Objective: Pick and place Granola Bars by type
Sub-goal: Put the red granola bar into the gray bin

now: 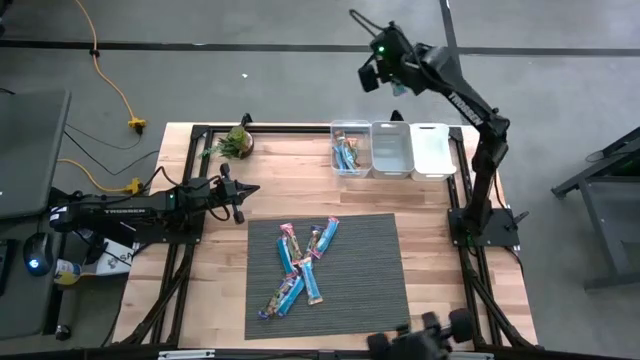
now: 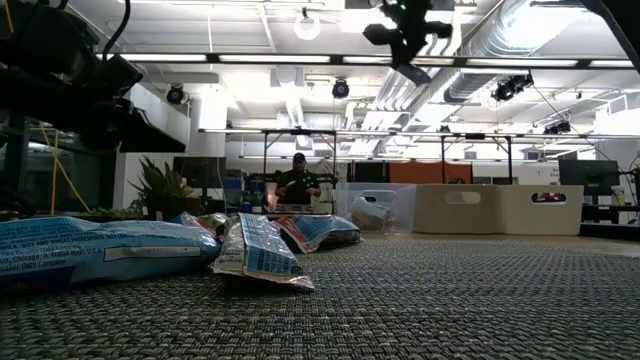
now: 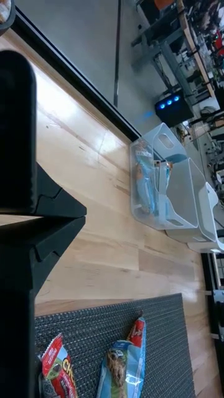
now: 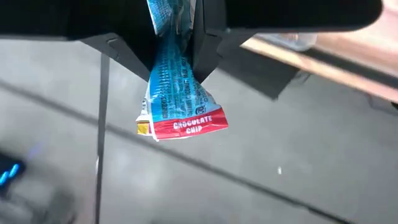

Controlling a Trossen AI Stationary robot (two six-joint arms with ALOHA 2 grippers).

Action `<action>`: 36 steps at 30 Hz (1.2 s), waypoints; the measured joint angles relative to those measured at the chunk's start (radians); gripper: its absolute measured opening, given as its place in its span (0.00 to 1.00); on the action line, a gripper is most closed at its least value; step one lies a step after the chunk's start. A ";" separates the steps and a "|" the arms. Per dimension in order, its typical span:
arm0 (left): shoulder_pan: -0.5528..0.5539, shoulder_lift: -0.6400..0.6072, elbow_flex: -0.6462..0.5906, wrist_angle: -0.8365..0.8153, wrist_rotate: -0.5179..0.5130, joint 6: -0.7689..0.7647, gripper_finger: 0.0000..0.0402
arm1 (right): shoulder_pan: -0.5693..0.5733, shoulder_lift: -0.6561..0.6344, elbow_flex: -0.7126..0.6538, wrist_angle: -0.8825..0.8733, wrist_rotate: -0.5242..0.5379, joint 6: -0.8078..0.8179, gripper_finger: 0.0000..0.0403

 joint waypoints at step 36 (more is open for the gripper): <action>0.000 0.000 0.000 0.000 0.000 0.000 0.00 | -0.061 0.002 -0.959 0.439 -0.475 0.340 0.18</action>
